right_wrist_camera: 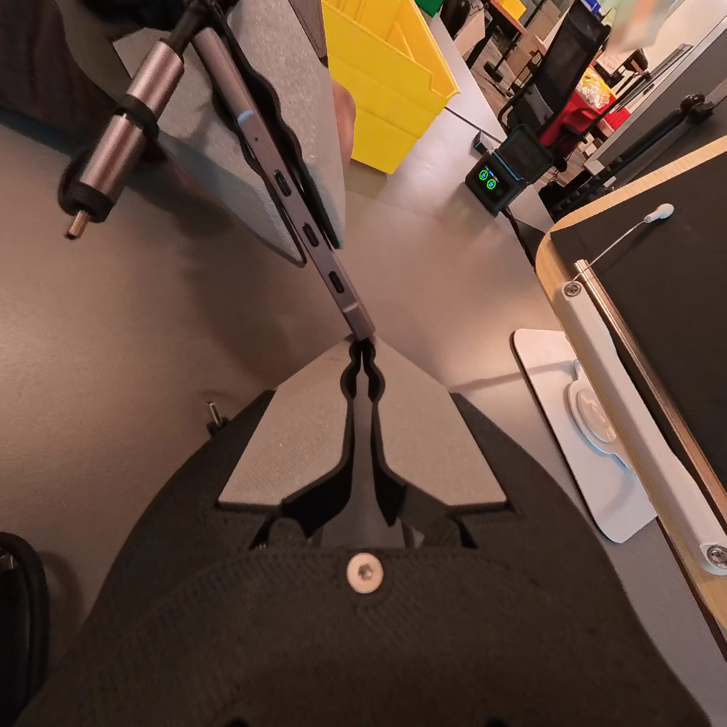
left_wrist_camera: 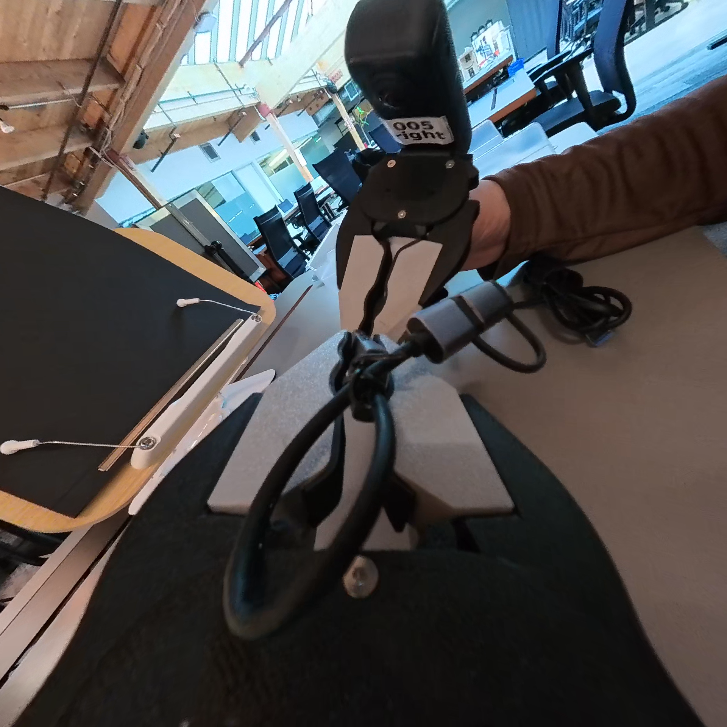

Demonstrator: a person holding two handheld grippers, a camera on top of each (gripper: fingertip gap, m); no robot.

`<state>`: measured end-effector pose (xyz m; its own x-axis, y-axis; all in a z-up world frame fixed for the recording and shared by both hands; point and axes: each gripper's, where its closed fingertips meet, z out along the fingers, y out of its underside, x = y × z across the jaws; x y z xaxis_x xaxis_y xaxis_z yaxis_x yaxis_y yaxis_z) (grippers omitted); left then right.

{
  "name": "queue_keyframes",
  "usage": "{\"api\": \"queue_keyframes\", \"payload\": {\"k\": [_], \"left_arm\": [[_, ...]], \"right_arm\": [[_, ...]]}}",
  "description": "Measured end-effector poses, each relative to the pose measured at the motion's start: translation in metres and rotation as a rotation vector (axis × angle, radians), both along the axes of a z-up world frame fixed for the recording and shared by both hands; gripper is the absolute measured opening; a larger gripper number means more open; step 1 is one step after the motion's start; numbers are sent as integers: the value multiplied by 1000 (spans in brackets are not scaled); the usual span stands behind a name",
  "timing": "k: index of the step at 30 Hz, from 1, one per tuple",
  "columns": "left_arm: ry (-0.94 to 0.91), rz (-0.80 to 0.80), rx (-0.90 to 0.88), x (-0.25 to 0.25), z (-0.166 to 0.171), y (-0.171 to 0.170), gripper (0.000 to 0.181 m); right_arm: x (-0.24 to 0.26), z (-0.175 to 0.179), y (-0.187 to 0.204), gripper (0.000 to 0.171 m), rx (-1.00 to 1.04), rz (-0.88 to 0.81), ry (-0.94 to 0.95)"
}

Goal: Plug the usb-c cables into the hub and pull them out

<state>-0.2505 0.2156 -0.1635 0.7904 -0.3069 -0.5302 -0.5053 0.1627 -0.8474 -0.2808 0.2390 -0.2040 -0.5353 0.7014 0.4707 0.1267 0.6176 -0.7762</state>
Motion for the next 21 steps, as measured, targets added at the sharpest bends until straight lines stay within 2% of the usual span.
{"api": "queue_keyframes", "payload": {"k": [21], "left_arm": [[108, 85, 35, -7, -3, 5, 8]], "right_arm": [[-4, 6, 2, 0, -31, -27, 27]]}}
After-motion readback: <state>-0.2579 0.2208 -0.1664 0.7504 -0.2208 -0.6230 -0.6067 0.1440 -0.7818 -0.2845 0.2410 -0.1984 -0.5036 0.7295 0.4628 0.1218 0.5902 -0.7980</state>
